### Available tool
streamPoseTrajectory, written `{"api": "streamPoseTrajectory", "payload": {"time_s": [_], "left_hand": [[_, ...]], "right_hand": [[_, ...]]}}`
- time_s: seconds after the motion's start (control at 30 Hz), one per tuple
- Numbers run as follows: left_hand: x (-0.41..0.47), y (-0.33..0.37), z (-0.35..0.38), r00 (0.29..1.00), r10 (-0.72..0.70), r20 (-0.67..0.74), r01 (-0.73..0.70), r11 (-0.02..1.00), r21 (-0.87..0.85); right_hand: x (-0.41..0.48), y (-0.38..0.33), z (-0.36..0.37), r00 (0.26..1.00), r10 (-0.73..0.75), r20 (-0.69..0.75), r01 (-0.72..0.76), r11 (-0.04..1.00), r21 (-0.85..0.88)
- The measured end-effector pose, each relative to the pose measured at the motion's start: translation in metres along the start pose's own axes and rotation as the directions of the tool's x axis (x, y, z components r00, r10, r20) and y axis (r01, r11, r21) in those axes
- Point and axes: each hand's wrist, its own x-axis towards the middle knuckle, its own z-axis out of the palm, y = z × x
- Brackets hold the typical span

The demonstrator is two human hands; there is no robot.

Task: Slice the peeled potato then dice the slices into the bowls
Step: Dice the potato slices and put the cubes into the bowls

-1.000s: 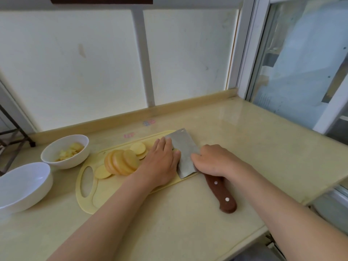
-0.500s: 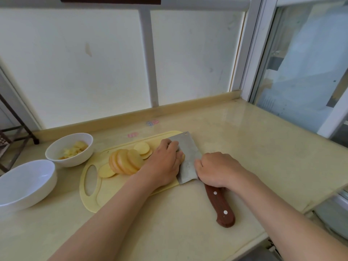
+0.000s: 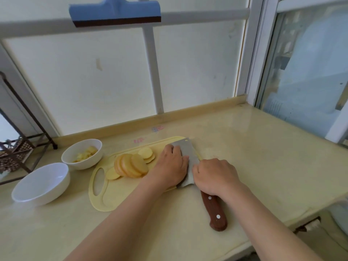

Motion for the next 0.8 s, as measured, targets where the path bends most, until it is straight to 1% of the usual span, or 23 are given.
{"api": "streamPoseTrajectory", "payload": {"time_s": [0.1,0.2,0.27,0.33,0.37,0.4,0.47,0.53,0.57,0.63,0.7,0.8], "left_hand": [[0.0,0.005,0.006,1.0,0.023,-0.002,-0.022,0.998,0.058],[0.001,0.009,0.008,0.999,0.014,0.047,-0.017,0.999,0.045],[0.002,0.012,0.009,0.992,-0.051,0.117,0.054,0.998,-0.015],[0.001,0.02,0.006,0.98,-0.139,0.142,0.162,0.973,-0.165],[-0.002,0.025,0.004,0.984,-0.141,0.106,0.16,0.967,-0.199],[-0.002,0.026,0.003,0.992,-0.128,0.017,0.128,0.968,-0.214],[-0.001,0.026,0.005,0.995,-0.1,0.002,0.098,0.978,-0.184],[0.0,0.029,0.007,0.998,-0.056,-0.002,0.056,0.989,-0.138],[0.001,0.031,0.009,0.999,-0.034,-0.016,0.031,0.993,-0.113],[0.003,0.039,0.008,0.999,-0.033,-0.021,0.03,0.992,-0.124],[0.005,0.045,0.006,0.999,-0.015,-0.039,0.01,0.993,-0.118],[0.01,0.048,0.005,0.999,0.006,-0.051,-0.011,0.995,-0.101]], "right_hand": [[-0.003,0.001,-0.003,1.0,-0.021,-0.006,0.021,1.0,0.016],[-0.007,0.002,-0.007,0.999,-0.035,0.006,0.035,0.998,0.046],[-0.008,0.004,-0.009,1.0,-0.03,0.008,0.03,0.997,0.07],[-0.008,0.007,-0.008,1.0,-0.025,0.017,0.023,0.996,0.091],[-0.006,0.009,-0.007,0.999,-0.016,0.029,0.013,0.994,0.106],[-0.003,0.011,-0.006,0.999,-0.004,0.045,-0.002,0.991,0.13],[0.002,0.018,-0.004,0.997,0.011,0.073,-0.026,0.976,0.216],[0.008,0.028,-0.001,0.997,-0.005,0.081,-0.026,0.925,0.38],[0.01,0.033,0.0,0.996,-0.02,0.087,-0.025,0.876,0.481],[0.01,0.041,0.0,0.995,-0.027,0.098,-0.043,0.756,0.653],[0.008,0.044,-0.003,0.992,-0.03,0.126,-0.075,0.666,0.742],[0.007,0.045,-0.006,0.987,-0.034,0.158,-0.106,0.601,0.792]]}}
